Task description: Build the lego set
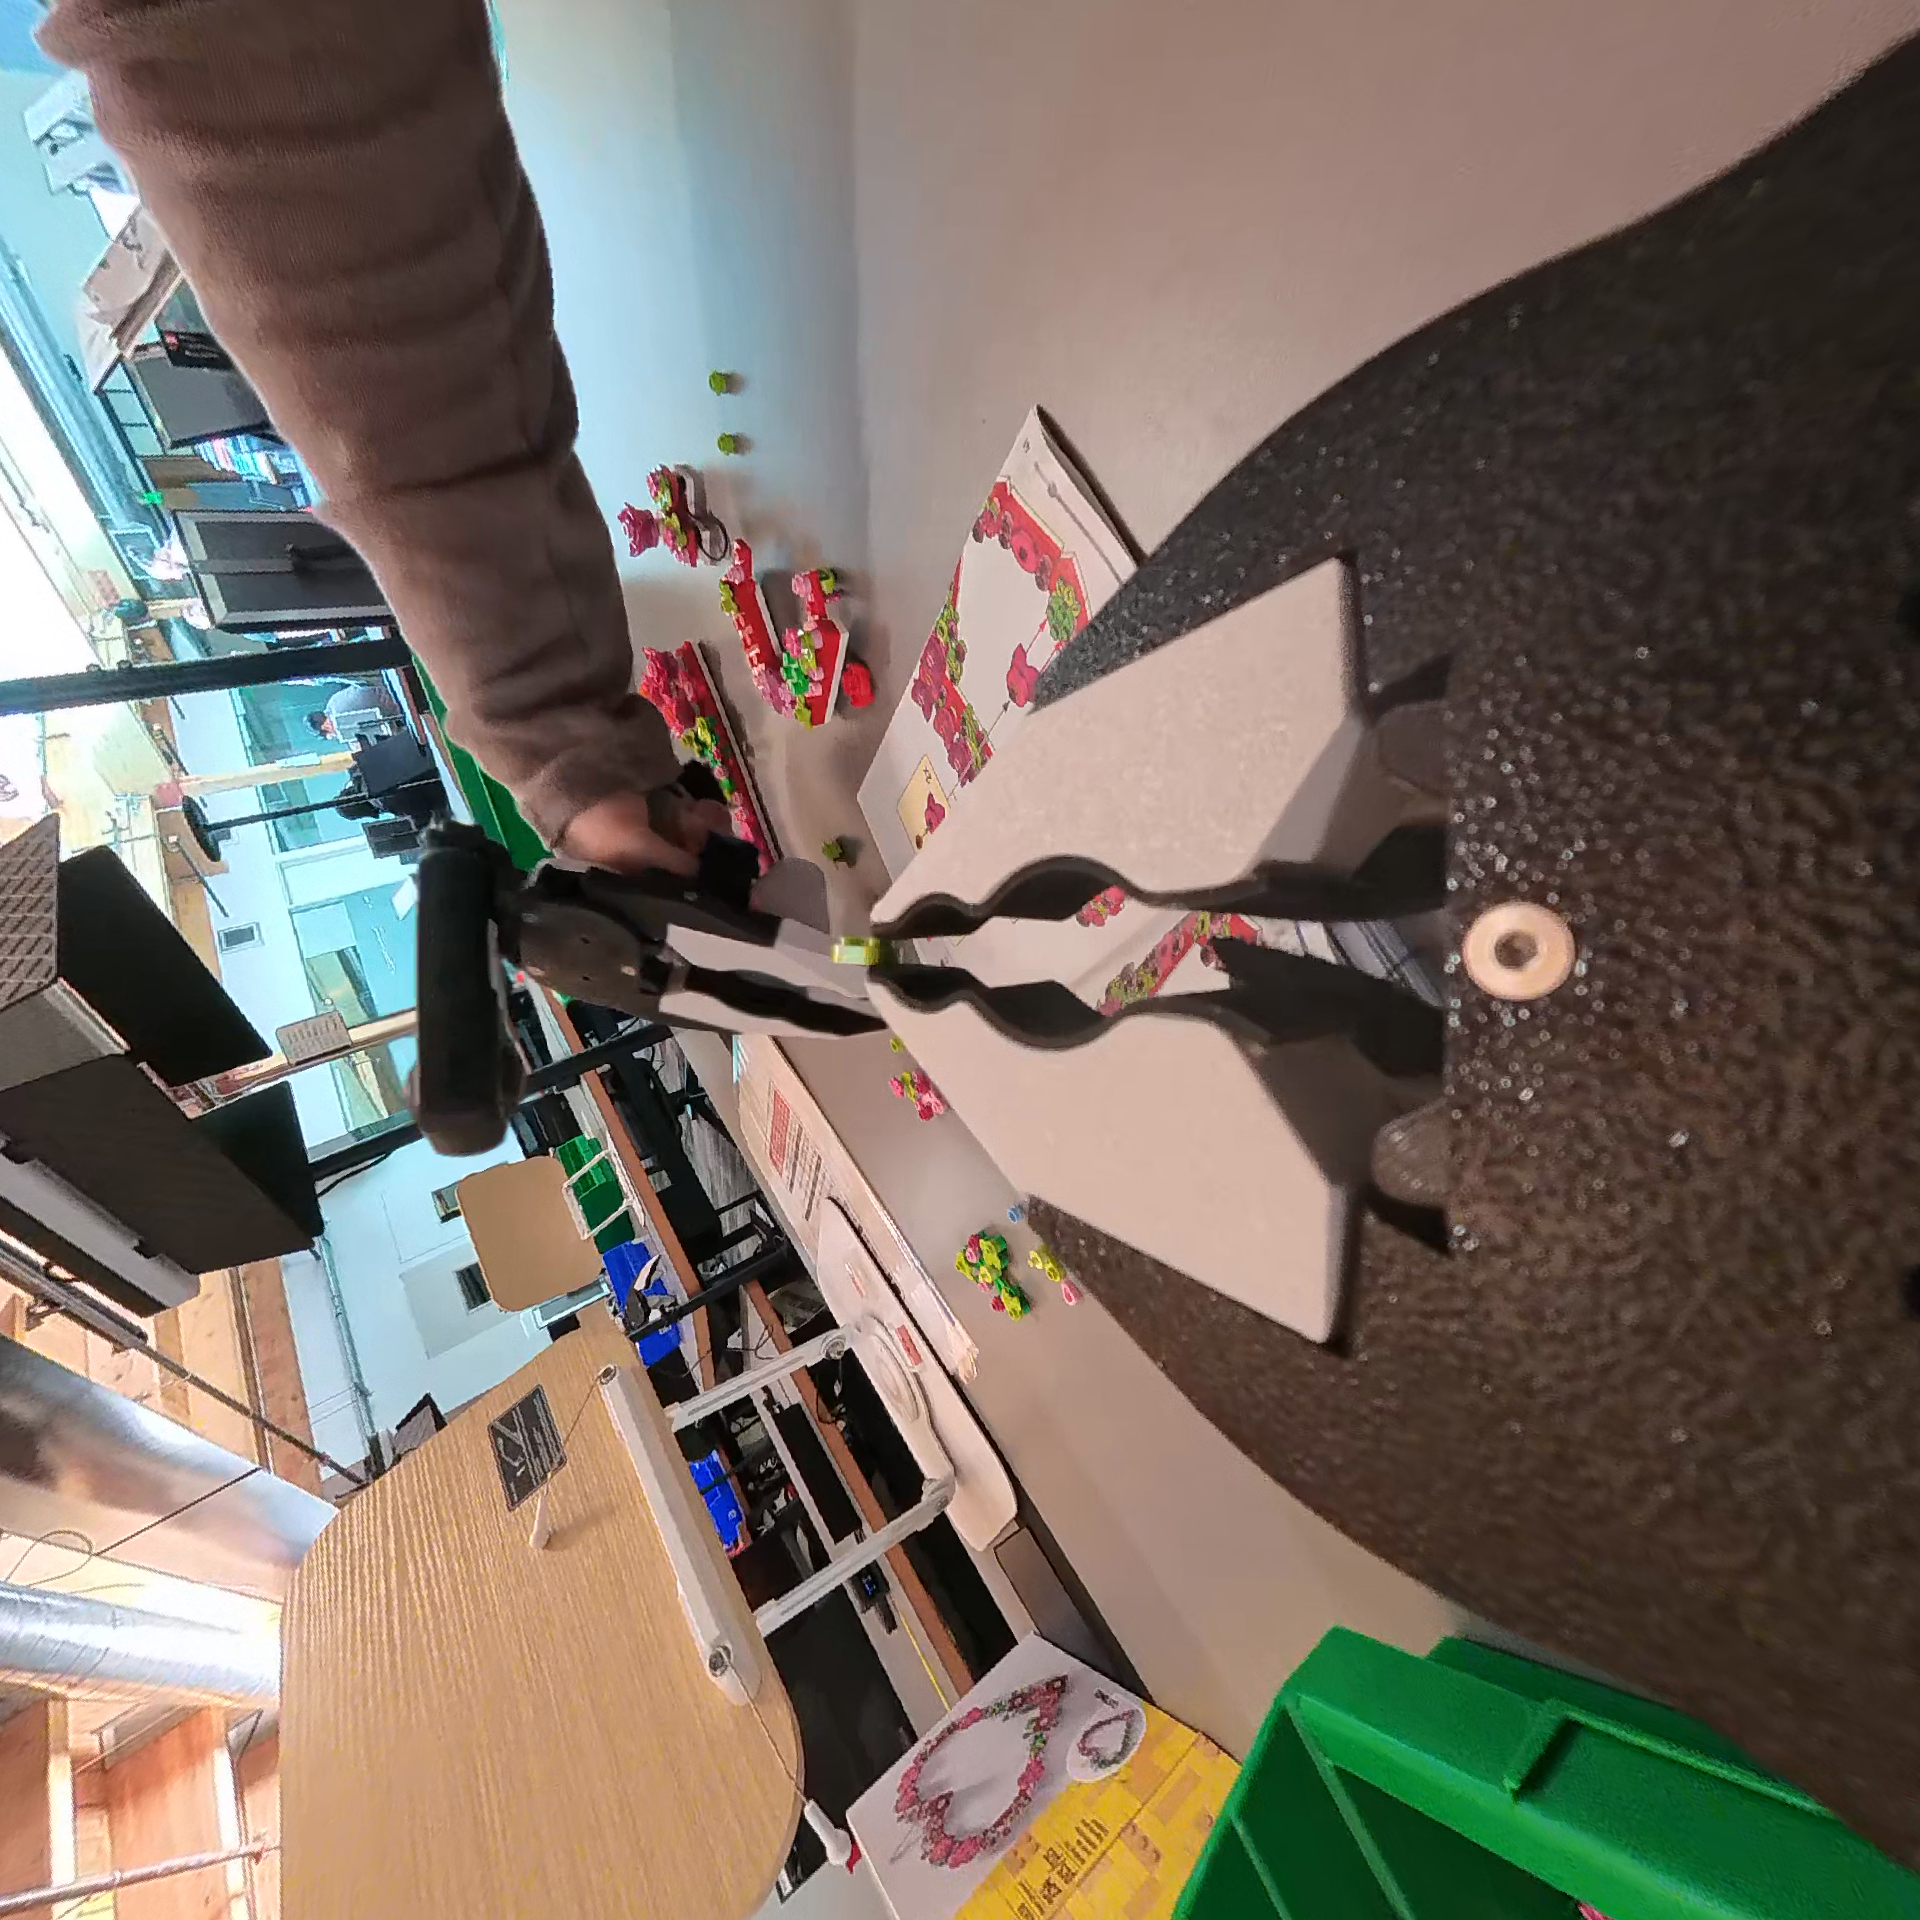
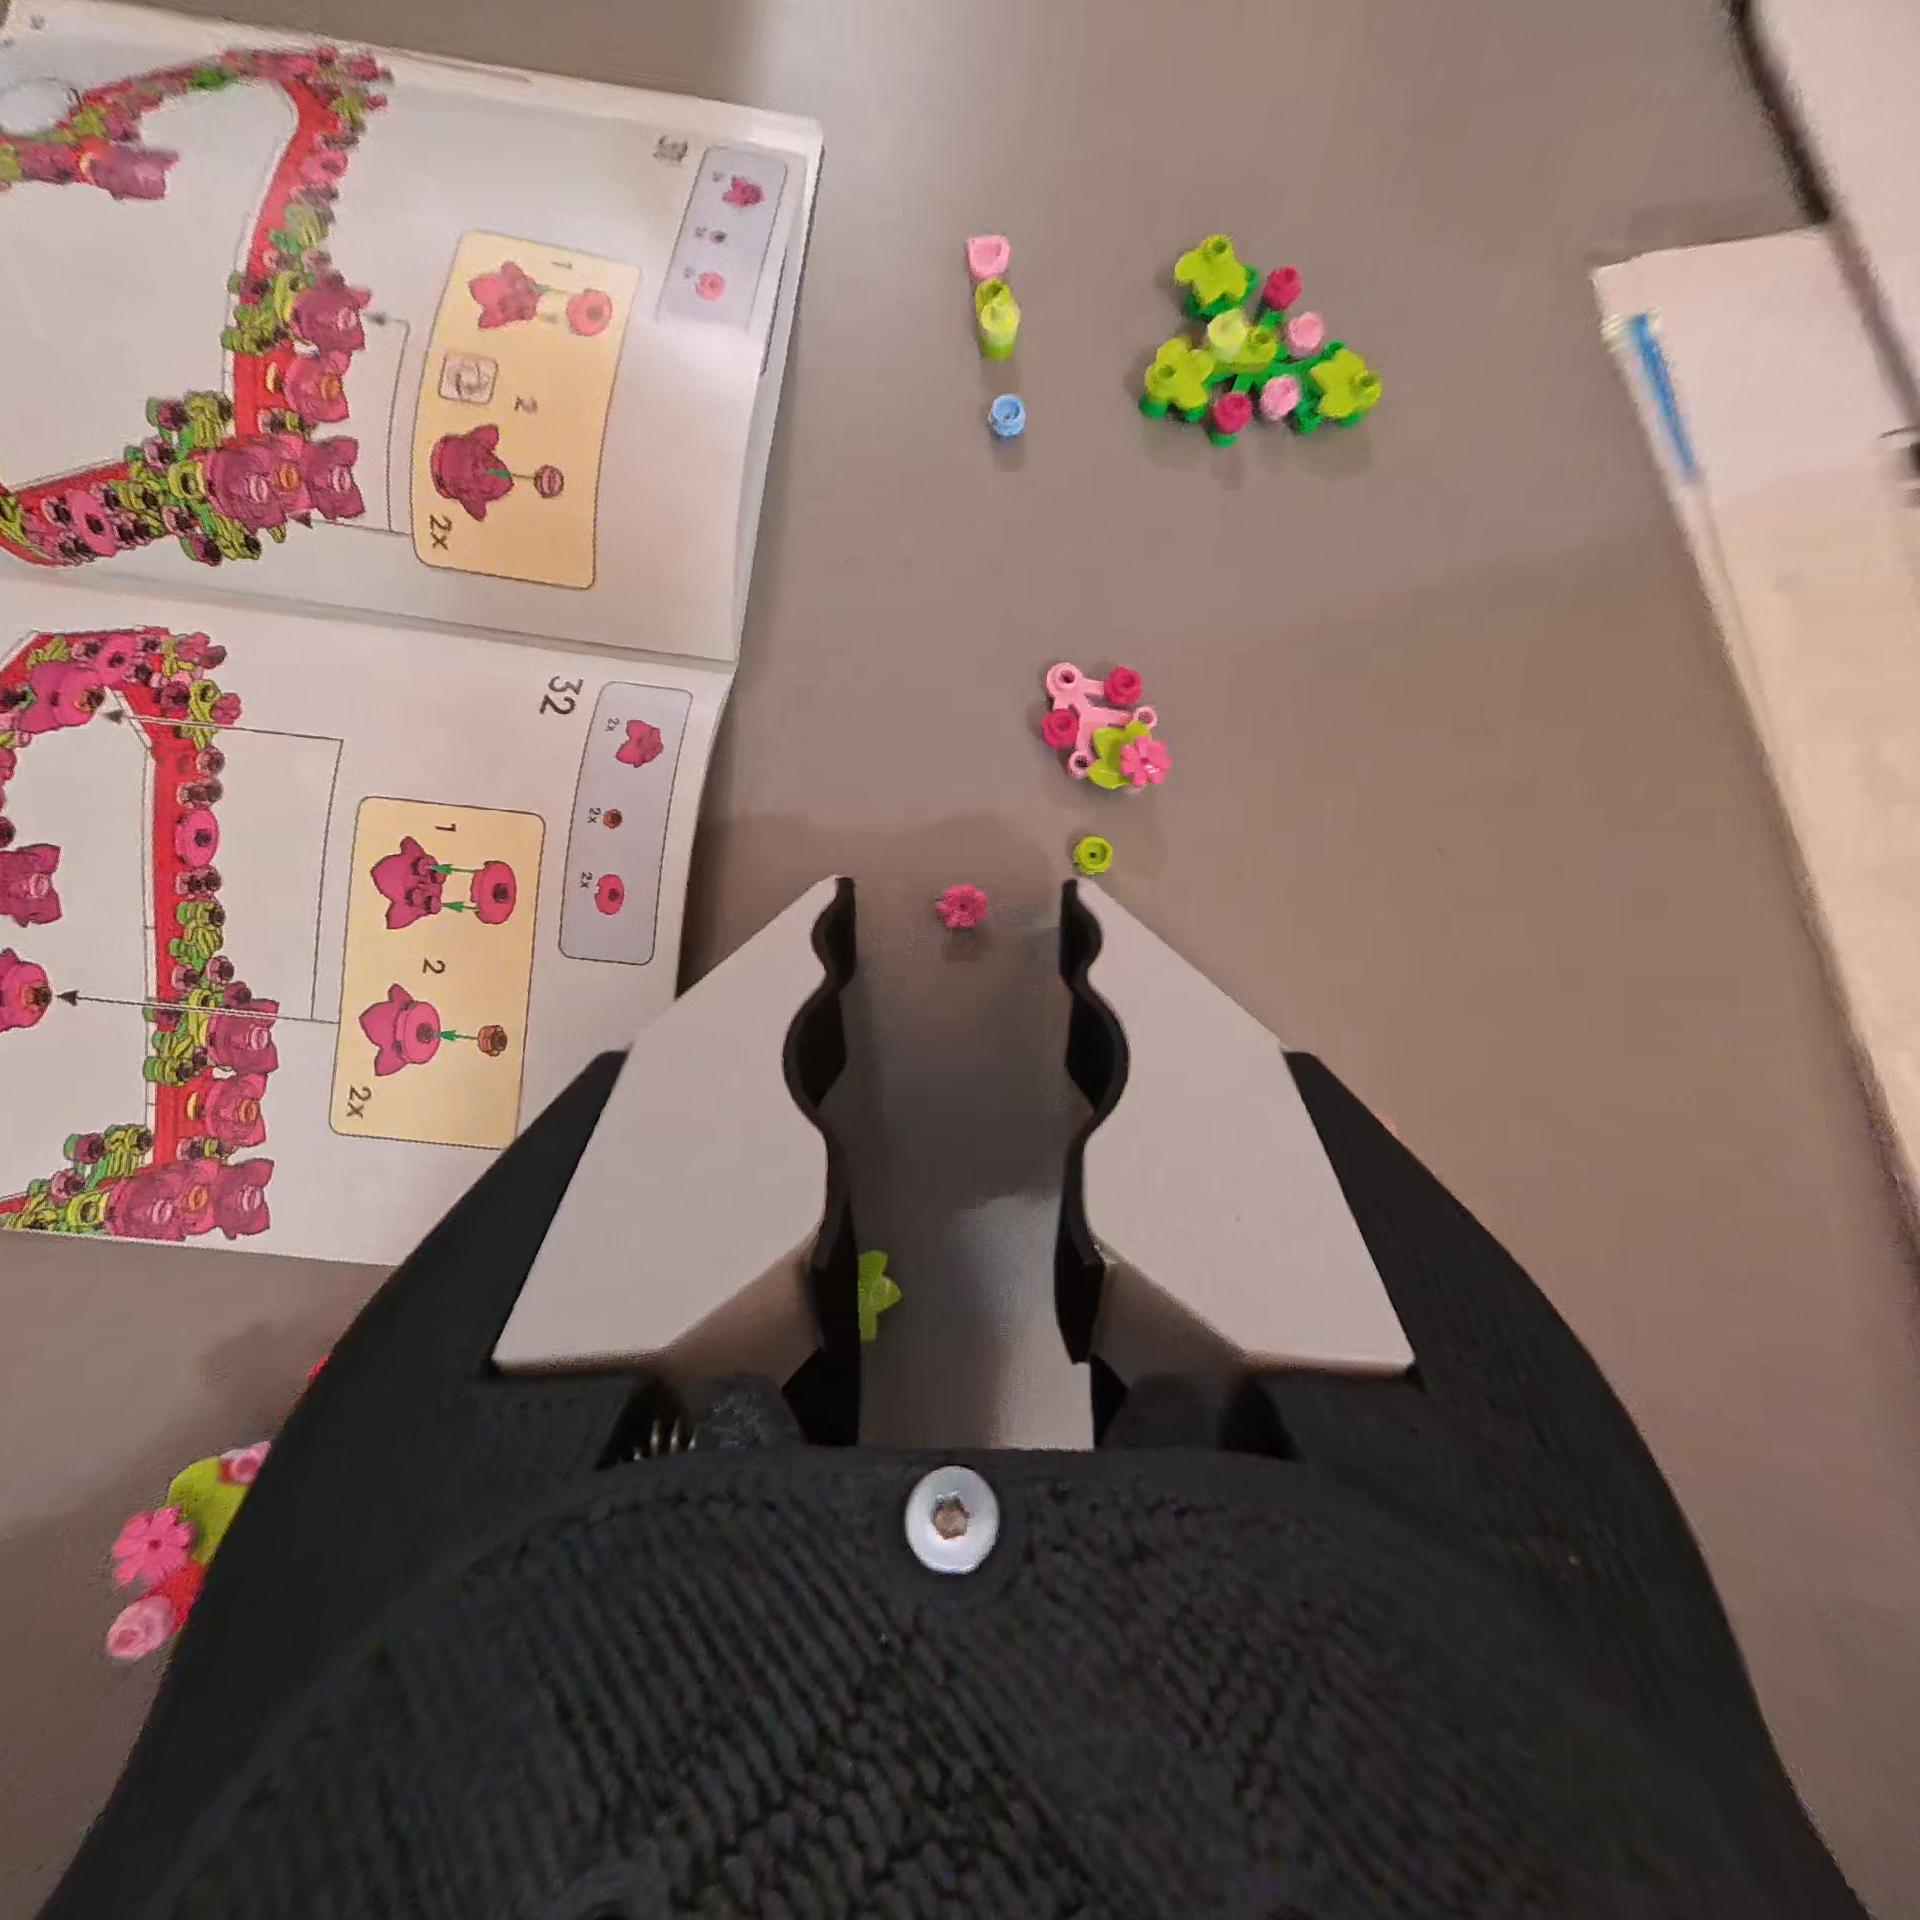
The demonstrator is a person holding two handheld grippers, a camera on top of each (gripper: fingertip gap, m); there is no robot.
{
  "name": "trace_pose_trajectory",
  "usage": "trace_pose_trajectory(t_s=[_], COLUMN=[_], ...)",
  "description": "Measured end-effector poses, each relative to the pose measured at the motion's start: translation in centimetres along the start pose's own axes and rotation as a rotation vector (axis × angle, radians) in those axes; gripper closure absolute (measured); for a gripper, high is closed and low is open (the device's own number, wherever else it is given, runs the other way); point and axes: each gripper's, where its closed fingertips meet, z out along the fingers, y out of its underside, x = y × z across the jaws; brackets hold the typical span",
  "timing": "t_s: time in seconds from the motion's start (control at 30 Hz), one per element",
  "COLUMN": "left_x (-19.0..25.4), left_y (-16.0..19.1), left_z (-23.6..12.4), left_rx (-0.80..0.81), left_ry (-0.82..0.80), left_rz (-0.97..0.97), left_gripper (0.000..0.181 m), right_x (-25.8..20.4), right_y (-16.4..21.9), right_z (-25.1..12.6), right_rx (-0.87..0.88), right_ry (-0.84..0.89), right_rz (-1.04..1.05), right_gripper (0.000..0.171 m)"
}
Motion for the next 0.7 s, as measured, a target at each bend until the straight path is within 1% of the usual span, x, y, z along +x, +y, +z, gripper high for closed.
trace_pose_trajectory(t_s=[0.1,0.2,0.3,0.37,0.43,0.47,0.5,0.57,0.6,0.7], left_x=[0.0,0.9,1.2,0.8,0.5,0.7,1.3,2.5,2.7,1.2], left_y=[0.1,0.1,-0.2,-0.1,0.1,0.2,0.2,0.3,0.8,1.5], left_z=[0.0,0.0,0.0,0.2,0.4,0.7,0.9,1.6,2.1,4.7], left_rx=[-0.006,-0.028,-0.054,-0.095,-0.153,-0.186,-0.224,-0.297,-0.352,-0.478], left_ry=[0.001,0.044,0.052,0.043,0.047,0.07,0.113,0.205,0.226,0.222], left_rz=[0.006,-0.002,0.008,-0.002,-0.063,-0.127,-0.203,-0.291,-0.293,-0.228], left_gripper=[0.179,0.179,0.179,0.179,0.179,0.179,0.179,0.179,0.179,0.179], right_x=[0.7,0.8,-0.7,-1.5,-1.8,-2.0,-2.2,-2.5,-2.3,-1.5], right_y=[-2.0,-4.5,-4.8,-4.3,-3.4,-2.8,-2.3,-1.2,-0.7,0.2], right_z=[-2.5,-6.4,-9.8,-12.0,-14.5,-15.7,-16.7,-18.3,-18.9,-21.5], right_rx=[0.135,0.344,0.483,0.576,0.667,0.704,0.731,0.749,0.747,0.796], right_ry=[0.096,0.232,0.311,0.41,0.574,0.659,0.736,0.857,0.911,1.09], right_rz=[-0.009,-0.022,-0.009,-0.028,-0.076,-0.11,-0.147,-0.213,-0.235,-0.239], right_gripper=[0.129,0.126,0.125,0.127,0.134,0.138,0.141,0.155,0.162,0.17])
